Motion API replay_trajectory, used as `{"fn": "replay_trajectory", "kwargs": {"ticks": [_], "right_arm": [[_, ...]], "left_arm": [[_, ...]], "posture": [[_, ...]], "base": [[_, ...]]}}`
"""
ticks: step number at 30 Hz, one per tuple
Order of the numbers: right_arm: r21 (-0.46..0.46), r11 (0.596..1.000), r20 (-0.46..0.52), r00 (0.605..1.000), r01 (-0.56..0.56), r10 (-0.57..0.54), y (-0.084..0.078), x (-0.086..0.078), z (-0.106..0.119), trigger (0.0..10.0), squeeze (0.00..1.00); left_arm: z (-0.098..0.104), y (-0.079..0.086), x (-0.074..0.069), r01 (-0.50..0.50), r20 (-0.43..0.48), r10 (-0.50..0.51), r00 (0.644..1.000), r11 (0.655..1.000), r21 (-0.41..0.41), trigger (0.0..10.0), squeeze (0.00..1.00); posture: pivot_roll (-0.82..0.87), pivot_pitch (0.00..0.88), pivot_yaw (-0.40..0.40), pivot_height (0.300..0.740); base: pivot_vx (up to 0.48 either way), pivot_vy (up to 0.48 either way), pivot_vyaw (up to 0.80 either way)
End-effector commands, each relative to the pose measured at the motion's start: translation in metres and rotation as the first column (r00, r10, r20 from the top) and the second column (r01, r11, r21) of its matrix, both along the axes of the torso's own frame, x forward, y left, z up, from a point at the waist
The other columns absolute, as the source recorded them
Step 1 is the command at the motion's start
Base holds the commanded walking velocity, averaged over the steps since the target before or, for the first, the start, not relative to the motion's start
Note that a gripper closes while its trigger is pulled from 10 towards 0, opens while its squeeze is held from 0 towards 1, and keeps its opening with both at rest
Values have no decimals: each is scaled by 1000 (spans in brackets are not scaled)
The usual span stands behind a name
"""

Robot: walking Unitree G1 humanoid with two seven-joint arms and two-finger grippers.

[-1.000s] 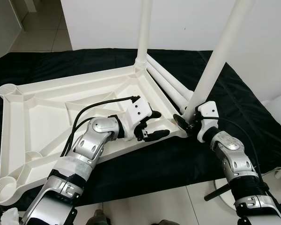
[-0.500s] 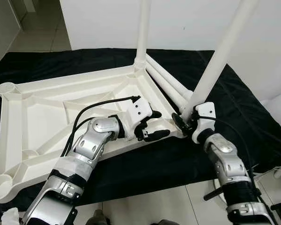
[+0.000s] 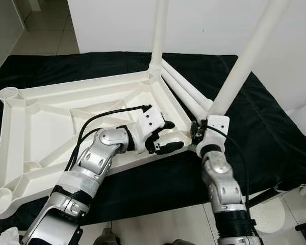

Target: Building children table

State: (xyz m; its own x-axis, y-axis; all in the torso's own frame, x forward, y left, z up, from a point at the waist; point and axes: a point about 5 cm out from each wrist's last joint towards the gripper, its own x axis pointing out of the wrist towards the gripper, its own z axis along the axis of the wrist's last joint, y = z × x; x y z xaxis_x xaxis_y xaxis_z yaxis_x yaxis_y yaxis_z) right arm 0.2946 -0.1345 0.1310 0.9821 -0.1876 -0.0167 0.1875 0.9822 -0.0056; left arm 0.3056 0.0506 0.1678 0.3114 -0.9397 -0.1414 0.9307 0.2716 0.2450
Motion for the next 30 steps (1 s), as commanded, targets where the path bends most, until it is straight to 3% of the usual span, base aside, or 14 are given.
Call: {"fn": "replay_trajectory", "kwargs": {"ticks": [1,7,8,9,16,20,21,28,30], "right_arm": [[80,995,-56,997,58,-54,9,-9,-13,10000,0],[72,996,-33,998,56,-54,10,-9,-7,10000,0],[64,996,-22,998,60,-59,9,-9,-4,10000,580],[74,996,-3,999,44,-44,10,-10,-1,10000,1000],[89,996,34,999,15,-18,8,-11,5,10000,1000],[54,999,40,999,1,-4,-2,-12,6,10000,1000],[19,998,37,997,-62,62,-11,-11,6,10000,0],[3,990,29,990,-139,139,-15,-9,6,10000,0],[-47,970,23,970,-239,240,-20,-6,7,10000,0]], "left_arm": [[-2,0,-2,8,-4,-8,1000,1000,14,10000,0],[-2,0,-2,13,-3,-13,1000,1000,19,10000,0],[-2,-1,-1,13,-2,-13,1000,1000,18,10000,0],[-2,-1,-1,13,0,-13,1000,1000,19,10000,0],[-2,-1,-1,11,1,-11,1000,1000,18,10000,0],[-1,0,-1,7,1,-7,1000,1000,16,10000,0],[-1,0,0,7,0,-7,1000,1000,17,10000,0],[-1,0,1,12,-3,-12,1000,1000,19,10000,0],[0,-1,2,22,-6,-22,1000,999,23,10000,0]], "posture": [[9,0,-54,740],[5,0,-51,740],[7,0,-53,740],[6,0,-54,740],[6,0,-54,740],[7,0,-52,740],[-1,0,-39,740],[-12,0,-22,740],[-38,0,15,740]], "base": [[0,0,0],[0,0,0],[0,0,0],[0,0,0],[0,0,0],[0,0,0],[0,0,0],[0,0,0],[0,0,0]]}}
